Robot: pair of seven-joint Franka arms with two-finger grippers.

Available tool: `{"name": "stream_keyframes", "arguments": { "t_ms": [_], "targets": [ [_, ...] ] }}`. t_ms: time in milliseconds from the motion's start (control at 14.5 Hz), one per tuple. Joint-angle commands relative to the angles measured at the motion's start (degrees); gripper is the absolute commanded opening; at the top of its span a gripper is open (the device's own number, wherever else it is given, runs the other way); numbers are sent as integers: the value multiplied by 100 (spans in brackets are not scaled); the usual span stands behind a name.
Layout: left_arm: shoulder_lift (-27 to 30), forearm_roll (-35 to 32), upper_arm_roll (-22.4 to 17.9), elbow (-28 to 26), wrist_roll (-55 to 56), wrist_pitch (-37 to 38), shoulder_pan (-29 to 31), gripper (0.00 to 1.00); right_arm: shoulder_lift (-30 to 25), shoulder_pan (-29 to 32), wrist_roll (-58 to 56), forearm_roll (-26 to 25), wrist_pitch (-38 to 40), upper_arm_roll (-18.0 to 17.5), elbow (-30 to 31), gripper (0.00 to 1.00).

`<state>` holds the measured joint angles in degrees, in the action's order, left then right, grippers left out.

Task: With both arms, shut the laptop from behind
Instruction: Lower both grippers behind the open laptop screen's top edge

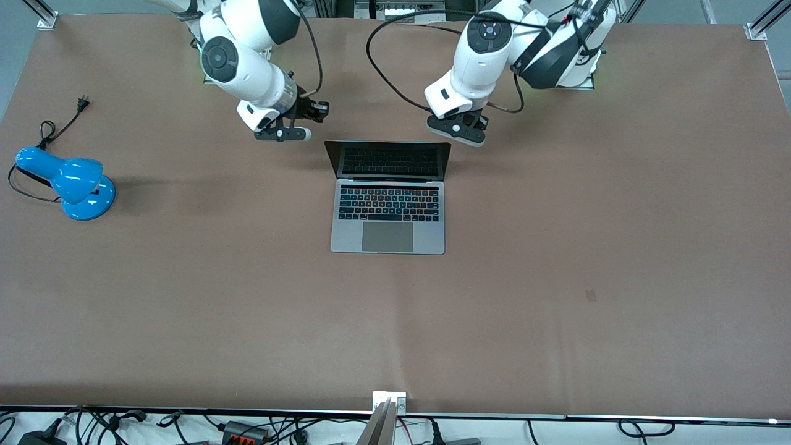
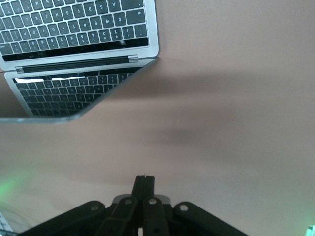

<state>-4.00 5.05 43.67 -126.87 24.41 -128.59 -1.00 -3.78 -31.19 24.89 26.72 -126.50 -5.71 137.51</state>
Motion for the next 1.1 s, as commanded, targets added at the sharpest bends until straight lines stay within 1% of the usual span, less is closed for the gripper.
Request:
{"name": "stream_keyframes", "arguments": {
  "t_ms": [0,344,688,894,1032],
  "targets": [
    [-267,57,71,-22,81,-481,21,1,166,-176,51,123,-295,61,22,0],
    [-593,13,54,-5,81,-1413,30,1,597,-194,51,150,-586,61,-268,0],
    [-725,-31,19,48,-33,-1835,91,1,808,-177,51,141,-674,61,-452,0],
    [-997,-312,-17,57,-33,-2327,152,1,1264,-124,104,150,-648,70,-978,0],
    [-1042,-321,-17,144,-76,-2407,240,1,1510,-133,235,141,-639,70,-1260,0]
  ]
}}
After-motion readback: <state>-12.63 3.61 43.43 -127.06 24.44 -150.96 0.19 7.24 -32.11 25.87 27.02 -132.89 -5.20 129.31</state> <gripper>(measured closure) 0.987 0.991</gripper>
